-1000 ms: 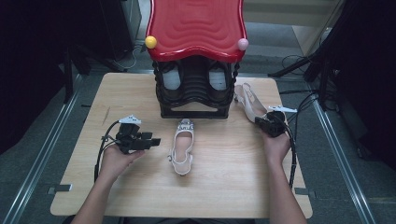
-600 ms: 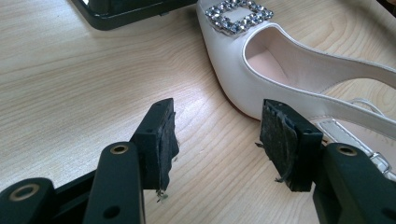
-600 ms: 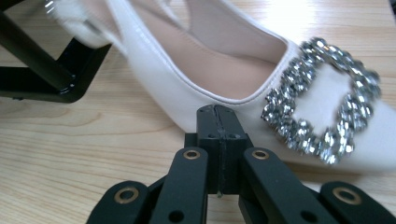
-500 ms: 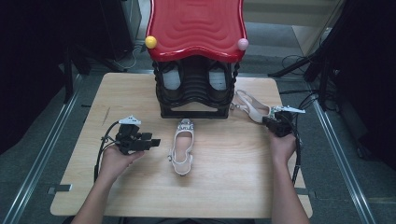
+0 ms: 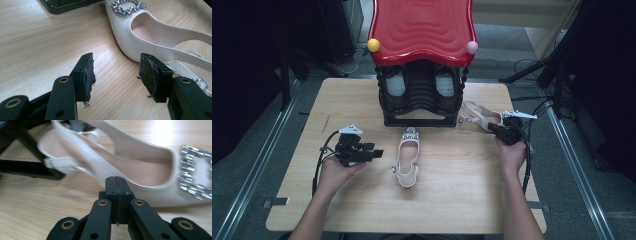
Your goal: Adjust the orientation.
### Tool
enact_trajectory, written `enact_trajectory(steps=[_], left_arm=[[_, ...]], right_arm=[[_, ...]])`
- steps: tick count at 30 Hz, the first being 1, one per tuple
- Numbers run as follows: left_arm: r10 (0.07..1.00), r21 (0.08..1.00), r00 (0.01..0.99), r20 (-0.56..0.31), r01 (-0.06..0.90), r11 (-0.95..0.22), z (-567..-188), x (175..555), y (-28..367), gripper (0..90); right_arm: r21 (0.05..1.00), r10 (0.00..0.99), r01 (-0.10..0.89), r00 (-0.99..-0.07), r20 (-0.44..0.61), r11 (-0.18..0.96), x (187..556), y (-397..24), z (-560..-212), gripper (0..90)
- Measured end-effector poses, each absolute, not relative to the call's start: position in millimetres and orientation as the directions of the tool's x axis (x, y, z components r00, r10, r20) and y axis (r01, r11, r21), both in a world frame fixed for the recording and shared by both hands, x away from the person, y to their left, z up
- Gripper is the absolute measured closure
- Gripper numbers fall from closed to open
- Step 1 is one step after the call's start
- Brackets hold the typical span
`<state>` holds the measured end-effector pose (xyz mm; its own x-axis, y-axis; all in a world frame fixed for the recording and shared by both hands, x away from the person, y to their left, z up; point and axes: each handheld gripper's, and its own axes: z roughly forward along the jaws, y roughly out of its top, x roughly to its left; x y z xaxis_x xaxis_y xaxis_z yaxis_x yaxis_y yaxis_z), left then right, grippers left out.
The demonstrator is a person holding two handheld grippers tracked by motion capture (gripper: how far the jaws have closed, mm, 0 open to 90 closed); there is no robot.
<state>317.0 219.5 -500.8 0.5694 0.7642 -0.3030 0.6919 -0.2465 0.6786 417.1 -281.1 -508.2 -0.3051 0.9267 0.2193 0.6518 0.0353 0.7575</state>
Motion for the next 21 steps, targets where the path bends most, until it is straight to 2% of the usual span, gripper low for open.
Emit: enact_trajectory(steps=[8, 21], left_arm=[[0.772, 0.675, 0.557, -0.306, 0.699, -0.237, -502.3, 311.9, 223.9, 45.5], [0.785, 0.673, 0.537, -0.309, 0.706, -0.218, -504.6, 302.0, 232.0, 45.3]], right_arm=[[0.763, 0.908, 0.644, -0.351, 0.228, 0.057, 423.3, -259.7, -507.3, 90.0], [0.763, 0.907, 0.644, -0.351, 0.234, 0.052, 437.0, -252.5, -512.5, 90.0]])
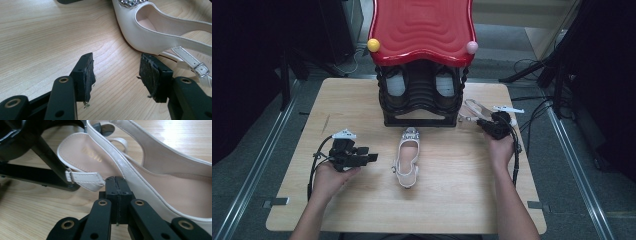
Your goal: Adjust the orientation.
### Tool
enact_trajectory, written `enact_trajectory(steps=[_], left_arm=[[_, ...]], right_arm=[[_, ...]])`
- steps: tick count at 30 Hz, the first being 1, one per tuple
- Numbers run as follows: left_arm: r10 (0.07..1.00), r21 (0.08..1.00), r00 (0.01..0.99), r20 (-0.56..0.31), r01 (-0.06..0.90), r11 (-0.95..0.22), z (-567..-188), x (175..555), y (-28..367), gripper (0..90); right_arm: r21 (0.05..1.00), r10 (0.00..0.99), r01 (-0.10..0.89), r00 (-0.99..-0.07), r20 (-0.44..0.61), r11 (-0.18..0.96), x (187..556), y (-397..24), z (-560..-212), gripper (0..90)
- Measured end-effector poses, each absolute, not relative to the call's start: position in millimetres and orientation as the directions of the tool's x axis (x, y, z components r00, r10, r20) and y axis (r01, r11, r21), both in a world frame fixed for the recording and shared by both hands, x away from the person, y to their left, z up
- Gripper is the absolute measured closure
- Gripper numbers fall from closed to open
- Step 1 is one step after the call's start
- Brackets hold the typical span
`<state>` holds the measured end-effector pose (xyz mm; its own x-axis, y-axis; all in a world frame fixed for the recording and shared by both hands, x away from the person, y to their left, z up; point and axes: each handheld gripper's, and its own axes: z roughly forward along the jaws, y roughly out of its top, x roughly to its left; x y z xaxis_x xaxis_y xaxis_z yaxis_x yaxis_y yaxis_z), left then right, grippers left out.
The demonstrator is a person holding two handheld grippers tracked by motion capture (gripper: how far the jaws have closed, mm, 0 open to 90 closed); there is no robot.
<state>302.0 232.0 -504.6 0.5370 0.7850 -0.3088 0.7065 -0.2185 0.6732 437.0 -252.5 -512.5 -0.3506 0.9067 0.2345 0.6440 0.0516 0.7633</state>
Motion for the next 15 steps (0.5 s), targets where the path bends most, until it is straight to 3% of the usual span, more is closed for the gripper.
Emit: enact_trajectory(steps=[15], left_arm=[[0.785, 0.674, 0.539, -0.306, 0.705, -0.222, -504.6, 302.7, 231.9, 45.3]], right_arm=[[0.746, 0.919, 0.664, -0.321, 0.229, 0.045, 434.6, -259.1, -510.5, 90.0]])
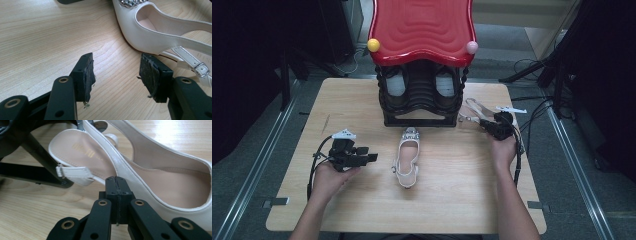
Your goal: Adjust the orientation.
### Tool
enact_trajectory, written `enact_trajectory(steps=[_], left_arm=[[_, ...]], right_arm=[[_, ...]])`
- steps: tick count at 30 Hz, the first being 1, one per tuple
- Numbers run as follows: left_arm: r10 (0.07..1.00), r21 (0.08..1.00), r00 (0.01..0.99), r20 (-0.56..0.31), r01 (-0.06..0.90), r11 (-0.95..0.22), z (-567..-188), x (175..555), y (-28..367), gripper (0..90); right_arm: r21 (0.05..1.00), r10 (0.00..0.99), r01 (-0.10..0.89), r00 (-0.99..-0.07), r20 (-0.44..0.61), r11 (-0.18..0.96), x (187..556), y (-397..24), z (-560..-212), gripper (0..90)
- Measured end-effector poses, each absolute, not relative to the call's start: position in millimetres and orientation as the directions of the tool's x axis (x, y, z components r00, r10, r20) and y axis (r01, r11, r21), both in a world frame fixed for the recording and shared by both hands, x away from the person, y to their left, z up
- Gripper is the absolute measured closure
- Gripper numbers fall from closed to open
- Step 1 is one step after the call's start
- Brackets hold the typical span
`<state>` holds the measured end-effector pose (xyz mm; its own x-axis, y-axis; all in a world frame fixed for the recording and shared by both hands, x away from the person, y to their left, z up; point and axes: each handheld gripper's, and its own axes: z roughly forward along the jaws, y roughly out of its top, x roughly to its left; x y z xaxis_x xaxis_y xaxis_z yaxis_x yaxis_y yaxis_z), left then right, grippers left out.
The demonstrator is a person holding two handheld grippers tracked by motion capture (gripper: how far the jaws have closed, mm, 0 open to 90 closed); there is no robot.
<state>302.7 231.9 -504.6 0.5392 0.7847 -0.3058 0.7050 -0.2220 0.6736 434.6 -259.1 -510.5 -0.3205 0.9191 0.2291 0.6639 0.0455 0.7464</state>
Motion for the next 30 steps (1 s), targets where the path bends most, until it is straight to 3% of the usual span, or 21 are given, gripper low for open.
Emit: enact_trajectory(steps=[9, 13, 21, 30], left_arm=[[0.783, 0.673, 0.543, -0.303, 0.704, -0.228, -504.6, 301.3, 230.6, 45.3], [0.782, 0.669, 0.543, -0.307, 0.707, -0.228, -505.4, 300.9, 230.8, 45.2], [0.781, 0.672, 0.540, -0.314, 0.708, -0.219, -504.2, 300.7, 232.3, 45.3], [0.768, 0.674, 0.559, -0.314, 0.701, -0.234, -504.1, 309.0, 225.7, 45.4]], right_arm=[[0.826, 0.885, 0.563, -0.401, 0.237, 0.034, 418.3, -244.4, -477.9, 90.0], [0.845, 0.874, 0.533, -0.433, 0.222, 0.050, 417.4, -230.4, -473.6, 85.4], [0.818, 0.876, 0.573, -0.417, 0.243, 0.046, 437.9, -223.1, -477.8, 89.5], [0.816, 0.894, 0.577, -0.379, 0.240, 0.026, 448.8, -239.4, -471.2, 72.4]])
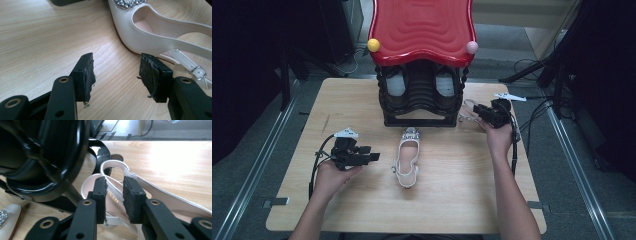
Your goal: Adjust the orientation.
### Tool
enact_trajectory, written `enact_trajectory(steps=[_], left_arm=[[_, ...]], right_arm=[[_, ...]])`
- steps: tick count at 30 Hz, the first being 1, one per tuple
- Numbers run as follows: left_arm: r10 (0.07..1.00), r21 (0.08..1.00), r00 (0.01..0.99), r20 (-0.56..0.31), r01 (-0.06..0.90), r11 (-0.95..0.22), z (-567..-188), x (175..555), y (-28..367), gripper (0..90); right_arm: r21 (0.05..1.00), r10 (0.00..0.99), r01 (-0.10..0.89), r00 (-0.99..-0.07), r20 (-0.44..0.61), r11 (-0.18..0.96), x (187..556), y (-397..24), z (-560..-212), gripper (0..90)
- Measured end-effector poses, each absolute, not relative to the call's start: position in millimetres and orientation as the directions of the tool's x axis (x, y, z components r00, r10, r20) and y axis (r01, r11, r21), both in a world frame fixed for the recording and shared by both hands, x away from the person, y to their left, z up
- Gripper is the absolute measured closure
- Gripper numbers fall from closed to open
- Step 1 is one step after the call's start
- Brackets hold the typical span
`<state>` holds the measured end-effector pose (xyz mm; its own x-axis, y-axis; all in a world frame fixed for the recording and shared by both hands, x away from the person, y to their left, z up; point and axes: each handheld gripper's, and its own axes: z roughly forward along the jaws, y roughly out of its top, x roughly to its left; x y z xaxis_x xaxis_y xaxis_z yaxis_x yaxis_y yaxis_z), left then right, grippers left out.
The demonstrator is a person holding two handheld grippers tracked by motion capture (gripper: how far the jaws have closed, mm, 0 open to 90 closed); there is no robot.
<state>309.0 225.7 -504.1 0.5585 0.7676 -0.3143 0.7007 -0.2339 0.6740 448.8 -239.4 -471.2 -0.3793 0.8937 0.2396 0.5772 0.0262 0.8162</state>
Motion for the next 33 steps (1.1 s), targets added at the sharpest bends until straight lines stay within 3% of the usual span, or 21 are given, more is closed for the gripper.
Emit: enact_trajectory(steps=[4, 16, 19, 22, 24, 27, 33], left_arm=[[0.761, 0.670, 0.568, -0.313, 0.700, -0.248, -504.9, 314.3, 220.7, 45.4], [0.757, 0.679, 0.566, -0.325, 0.698, -0.230, -507.2, 319.0, 222.5, 45.5], [0.758, 0.678, 0.569, -0.319, 0.696, -0.237, -507.7, 319.1, 222.0, 45.6], [0.757, 0.675, 0.567, -0.323, 0.699, -0.235, -507.9, 319.2, 222.1, 45.6], [0.758, 0.676, 0.567, -0.323, 0.699, -0.235, -507.9, 319.2, 222.3, 45.6], [0.760, 0.673, 0.563, -0.325, 0.702, -0.232, -508.2, 319.5, 222.6, 45.6], [0.759, 0.678, 0.564, -0.325, 0.699, -0.228, -507.1, 319.0, 223.5, 45.7]], right_arm=[[0.784, 0.893, 0.619, -0.378, 0.246, 0.046, 459.5, -237.9, -482.5, 63.4], [0.758, 0.917, 0.647, -0.348, 0.195, 0.084, 472.1, -236.1, -490.4, 55.0], [0.751, 0.905, 0.657, -0.355, 0.233, 0.064, 472.3, -238.2, -494.1, 62.1], [0.746, 0.909, 0.661, -0.353, 0.223, 0.074, 470.0, -240.5, -492.9, 80.2], [0.738, 0.910, 0.670, -0.352, 0.221, 0.081, 468.4, -244.1, -491.6, 87.0], [0.732, 0.895, 0.679, -0.361, 0.261, 0.061, 465.8, -250.9, -489.7, 89.0], [0.727, 0.897, 0.677, -0.385, 0.216, 0.116, 455.8, -250.5, -483.1, 89.2]])
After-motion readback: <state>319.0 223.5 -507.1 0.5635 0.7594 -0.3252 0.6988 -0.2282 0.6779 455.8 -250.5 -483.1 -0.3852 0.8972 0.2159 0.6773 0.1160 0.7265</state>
